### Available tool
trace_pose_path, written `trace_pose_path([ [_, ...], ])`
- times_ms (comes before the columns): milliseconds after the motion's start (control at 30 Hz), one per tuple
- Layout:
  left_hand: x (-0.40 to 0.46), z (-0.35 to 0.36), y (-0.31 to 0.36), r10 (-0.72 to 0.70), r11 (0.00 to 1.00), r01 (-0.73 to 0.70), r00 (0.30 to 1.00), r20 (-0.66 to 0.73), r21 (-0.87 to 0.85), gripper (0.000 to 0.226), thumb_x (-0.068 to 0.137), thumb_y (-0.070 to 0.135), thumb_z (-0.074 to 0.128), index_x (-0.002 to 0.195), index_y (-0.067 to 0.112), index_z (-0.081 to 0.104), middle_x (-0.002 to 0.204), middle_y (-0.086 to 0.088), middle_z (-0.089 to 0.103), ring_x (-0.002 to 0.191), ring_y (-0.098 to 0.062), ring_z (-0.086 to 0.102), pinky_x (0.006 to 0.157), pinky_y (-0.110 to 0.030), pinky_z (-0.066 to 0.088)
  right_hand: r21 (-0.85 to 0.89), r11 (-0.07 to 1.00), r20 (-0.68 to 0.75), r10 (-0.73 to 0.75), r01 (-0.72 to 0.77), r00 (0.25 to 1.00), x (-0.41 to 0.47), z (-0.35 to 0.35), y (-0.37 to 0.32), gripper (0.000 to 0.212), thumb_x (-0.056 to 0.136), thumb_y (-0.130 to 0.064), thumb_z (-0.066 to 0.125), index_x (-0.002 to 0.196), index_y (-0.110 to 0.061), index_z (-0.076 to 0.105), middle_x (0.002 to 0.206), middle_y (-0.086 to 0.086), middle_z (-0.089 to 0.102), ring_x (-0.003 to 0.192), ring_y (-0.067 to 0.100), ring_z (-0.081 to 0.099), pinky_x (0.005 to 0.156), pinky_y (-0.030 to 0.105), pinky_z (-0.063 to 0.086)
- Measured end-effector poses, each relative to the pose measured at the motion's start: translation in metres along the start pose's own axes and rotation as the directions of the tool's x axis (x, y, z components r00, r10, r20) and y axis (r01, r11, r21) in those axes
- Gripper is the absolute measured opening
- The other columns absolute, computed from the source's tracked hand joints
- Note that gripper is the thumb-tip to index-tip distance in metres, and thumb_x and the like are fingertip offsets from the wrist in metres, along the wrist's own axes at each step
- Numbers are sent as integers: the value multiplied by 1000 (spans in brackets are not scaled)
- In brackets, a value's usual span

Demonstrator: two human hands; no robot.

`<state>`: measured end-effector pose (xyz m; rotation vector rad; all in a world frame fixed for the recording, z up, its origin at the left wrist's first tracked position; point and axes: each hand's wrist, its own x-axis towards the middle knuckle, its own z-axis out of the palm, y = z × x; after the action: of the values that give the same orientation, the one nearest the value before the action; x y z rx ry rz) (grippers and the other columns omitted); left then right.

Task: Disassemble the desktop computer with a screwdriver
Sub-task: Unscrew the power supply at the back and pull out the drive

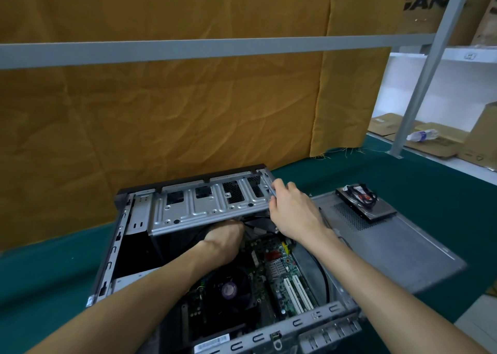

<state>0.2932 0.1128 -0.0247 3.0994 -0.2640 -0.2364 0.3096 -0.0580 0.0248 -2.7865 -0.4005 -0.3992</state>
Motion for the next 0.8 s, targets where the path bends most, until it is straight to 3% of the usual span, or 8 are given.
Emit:
trace_pose_path([
  [133,5,-3,-11,-85,988,83,996,-7,-127,32,98,9,52,129,8,57,130,-15,62,115,-34,62,90,-39,51,10,1000,0,1,-1,1000,0,0,1,25,106,-27,40,126,-14,46,109,12,56,82,30,60,64,37,43],
  [233,7,-2,-19,-13,991,14,1000,15,-130,37,102,20,54,138,12,51,138,-13,57,126,-31,56,101,-39,45,2,1000,2,-8,8,1000,0,0,0,25,106,-27,40,126,-13,45,109,12,56,82,30,60,63,38,44],
  [367,-4,1,-3,46,998,-44,998,47,-50,23,102,20,52,123,10,53,124,-15,61,114,-33,60,82,-36,44,-20,999,3,-25,25,1000,-2,-3,-2,24,106,-26,40,124,-11,45,108,13,56,83,32,61,65,39,47],
  [467,-20,-15,-10,65,994,-64,998,11,-83,22,102,24,51,120,12,51,117,-14,63,104,-36,63,77,-40,50,-30,999,-1,-26,26,1000,-3,-4,-3,23,106,-26,40,124,-11,46,107,13,56,84,33,61,65,38,45],
  [567,-49,-28,-23,139,971,-159,983,-121,-177,19,102,35,53,114,20,56,106,-5,68,93,-29,66,77,-44,55,-28,999,-9,-27,27,1000,-2,-4,-4,23,106,-26,40,124,-12,46,108,13,56,85,33,61,65,38,44],
  [633,-67,-35,-33,143,937,-212,958,-249,-278,18,101,38,57,112,25,61,99,3,70,85,-15,67,72,-36,56,-26,1000,7,-16,16,1000,-3,-4,-5,24,106,-26,39,124,-11,47,110,14,56,87,34,61,67,40,48],
  [700,-80,-42,-47,82,913,-216,929,-362,-347,18,101,39,57,113,27,61,92,9,70,75,-5,64,62,-24,53,-62,998,7,-3,4,1000,-4,-5,-7,25,105,-24,41,124,-10,48,115,15,54,97,33,59,78,44,52],
  [800,-86,-49,-66,-24,902,-193,870,-492,-385,17,101,40,57,110,26,63,89,11,69,76,-5,63,63,-31,53,-210,969,-111,-156,130,981,-5,-7,-11,23,100,-17,49,121,-8,56,118,13,54,108,29,52,94,40,46],
])
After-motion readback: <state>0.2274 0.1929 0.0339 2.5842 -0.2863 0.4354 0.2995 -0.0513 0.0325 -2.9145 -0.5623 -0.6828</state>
